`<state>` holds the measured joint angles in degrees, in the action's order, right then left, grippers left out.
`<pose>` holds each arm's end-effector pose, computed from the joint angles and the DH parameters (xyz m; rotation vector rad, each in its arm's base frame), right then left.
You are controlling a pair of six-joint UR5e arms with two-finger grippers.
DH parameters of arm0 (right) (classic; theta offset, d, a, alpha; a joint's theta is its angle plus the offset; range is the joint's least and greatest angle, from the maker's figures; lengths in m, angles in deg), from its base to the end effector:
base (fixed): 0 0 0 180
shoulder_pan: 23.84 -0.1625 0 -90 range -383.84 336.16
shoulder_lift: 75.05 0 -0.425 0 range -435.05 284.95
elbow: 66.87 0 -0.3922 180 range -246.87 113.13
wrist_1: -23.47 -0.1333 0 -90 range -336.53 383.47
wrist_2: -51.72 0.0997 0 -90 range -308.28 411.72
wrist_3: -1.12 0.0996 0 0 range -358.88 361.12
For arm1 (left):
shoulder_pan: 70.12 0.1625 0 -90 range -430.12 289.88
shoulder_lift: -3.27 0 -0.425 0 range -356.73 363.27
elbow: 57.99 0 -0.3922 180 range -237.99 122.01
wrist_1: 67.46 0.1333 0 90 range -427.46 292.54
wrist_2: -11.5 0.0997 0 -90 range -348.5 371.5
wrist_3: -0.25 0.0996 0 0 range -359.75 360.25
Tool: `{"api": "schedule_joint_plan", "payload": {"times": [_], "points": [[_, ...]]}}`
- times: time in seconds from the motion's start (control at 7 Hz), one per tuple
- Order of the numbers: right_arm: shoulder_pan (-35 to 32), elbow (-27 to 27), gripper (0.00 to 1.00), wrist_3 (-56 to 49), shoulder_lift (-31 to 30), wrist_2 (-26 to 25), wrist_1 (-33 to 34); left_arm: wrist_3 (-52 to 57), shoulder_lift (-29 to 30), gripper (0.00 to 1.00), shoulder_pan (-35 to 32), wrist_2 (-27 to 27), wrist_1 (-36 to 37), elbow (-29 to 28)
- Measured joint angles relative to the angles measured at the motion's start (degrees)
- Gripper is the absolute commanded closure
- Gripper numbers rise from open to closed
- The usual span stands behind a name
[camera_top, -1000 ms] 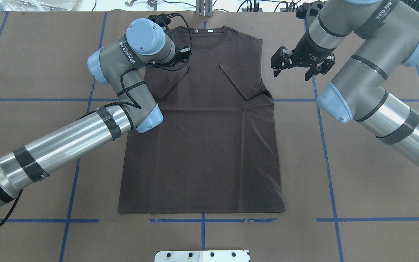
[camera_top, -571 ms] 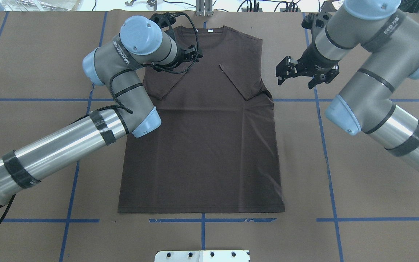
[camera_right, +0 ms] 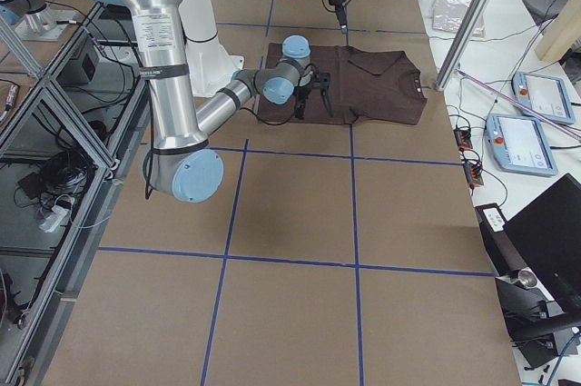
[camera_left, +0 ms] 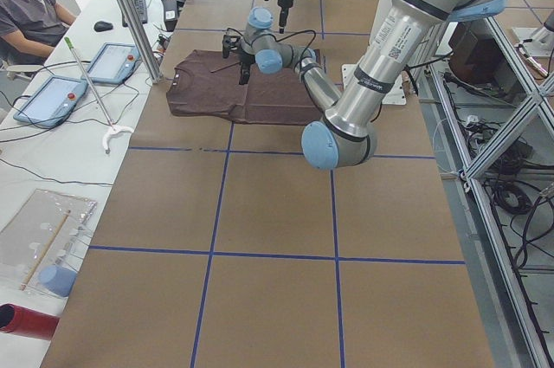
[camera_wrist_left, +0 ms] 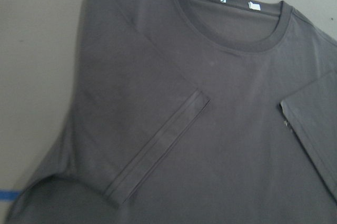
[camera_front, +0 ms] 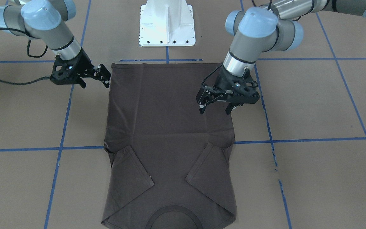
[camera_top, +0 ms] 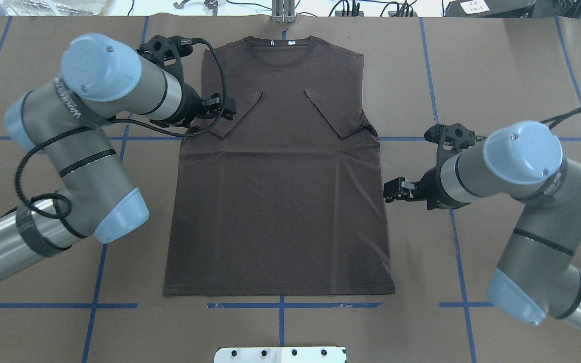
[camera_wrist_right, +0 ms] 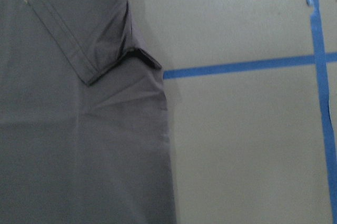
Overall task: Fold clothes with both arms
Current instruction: 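Release the sleeve with the left gripper while the right gripper moves toward the hem corner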
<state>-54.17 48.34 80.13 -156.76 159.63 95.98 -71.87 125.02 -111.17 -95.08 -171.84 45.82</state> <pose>-0.4011 -0.3536 0.3488 0.0385 -0.9291 0.1739 0.4068 -0.4934 0.2054 0.2827 1.0344 -0.2137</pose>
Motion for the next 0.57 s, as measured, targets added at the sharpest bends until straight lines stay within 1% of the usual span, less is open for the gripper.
{"api": "schedule_joint_plan", "payload": {"times": [0.14,0.29,0.43,0.57], "points": [[6.65,2.16,0.01,3.97,-2.41,-5.30,-0.04,0.22,-1.81,0.00,0.21,0.04,4.13,5.71],[11.30,2.56,0.02,6.27,-3.44,-8.56,0.06,0.28,-2.44,0.00,0.45,0.26,6.21,8.34],[13.81,2.43,0.05,7.18,-3.77,-10.18,0.22,0.33,-2.55,0.00,0.61,0.45,6.95,9.24],[15.15,2.04,0.08,7.50,-3.79,-10.72,0.41,0.37,-2.54,0.00,0.72,0.53,7.17,9.53]]}}
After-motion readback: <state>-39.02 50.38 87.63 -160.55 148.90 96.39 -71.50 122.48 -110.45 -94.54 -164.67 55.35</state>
